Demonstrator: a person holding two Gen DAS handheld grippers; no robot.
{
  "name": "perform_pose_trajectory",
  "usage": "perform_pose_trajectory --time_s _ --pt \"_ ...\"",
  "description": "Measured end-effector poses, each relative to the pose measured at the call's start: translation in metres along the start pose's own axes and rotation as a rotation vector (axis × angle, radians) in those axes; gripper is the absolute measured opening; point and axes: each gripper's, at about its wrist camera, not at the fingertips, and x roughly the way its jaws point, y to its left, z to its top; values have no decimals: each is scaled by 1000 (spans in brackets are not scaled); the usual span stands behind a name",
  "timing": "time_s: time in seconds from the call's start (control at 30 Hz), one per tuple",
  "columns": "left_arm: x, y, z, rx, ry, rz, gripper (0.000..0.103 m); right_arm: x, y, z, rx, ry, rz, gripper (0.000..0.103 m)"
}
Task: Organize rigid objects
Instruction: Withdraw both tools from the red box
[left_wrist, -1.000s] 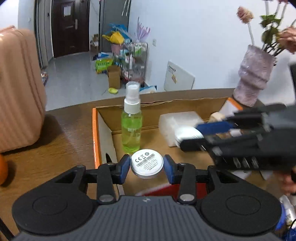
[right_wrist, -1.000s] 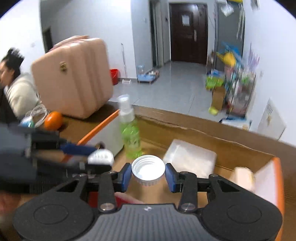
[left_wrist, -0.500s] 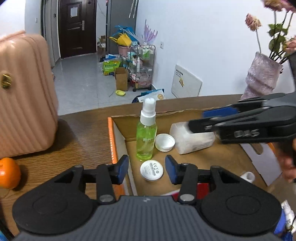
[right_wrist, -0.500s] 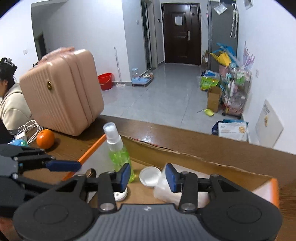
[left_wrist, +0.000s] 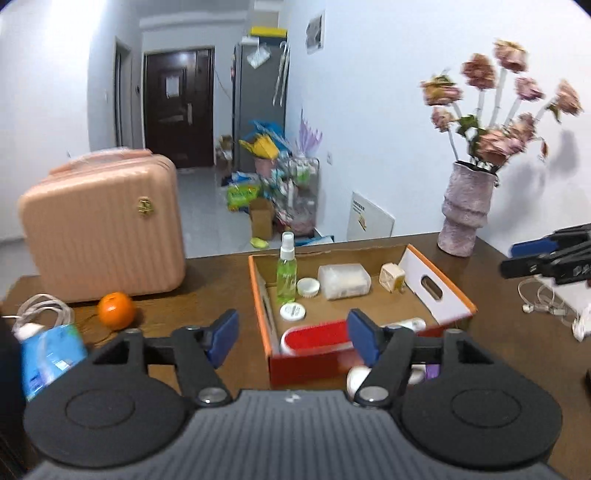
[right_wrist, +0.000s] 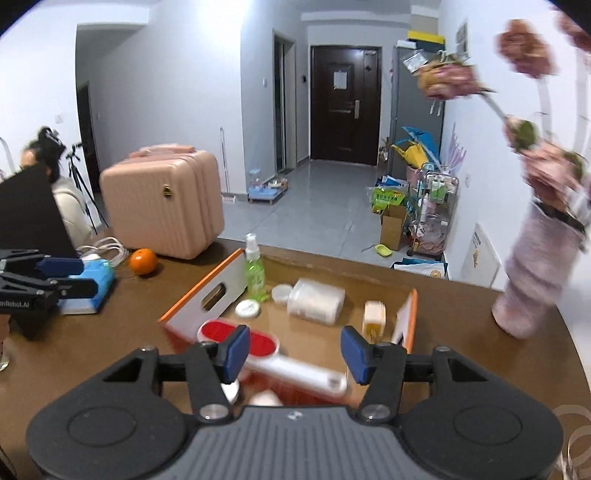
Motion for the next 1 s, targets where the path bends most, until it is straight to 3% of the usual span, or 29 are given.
perform_pose_trajectory --time_s 0.13,0.3,0.5,0.6,0.8,1.0 --pt "-58 -27 -53 24 -82 77 80 -66 5 -50 44 -71 -10 68" --pt "-120 -60 -119 20 -137 73 91 -132 25 -128 122 -191 22 80" --pt "-169 -98 -182 63 -164 80 102 -162 72 -209 118 -245 -57 89" --pt "-186 -110 -209 69 -193 91 103 -172 93 -248 149 -270 -44 91" --pt "-184 -124 -231 62 -147 66 103 -177 130 -308 80 -250 -94 92" --pt "-161 -137 -223 83 -119 44 103 -173 119 -321 111 -222 -111 92"
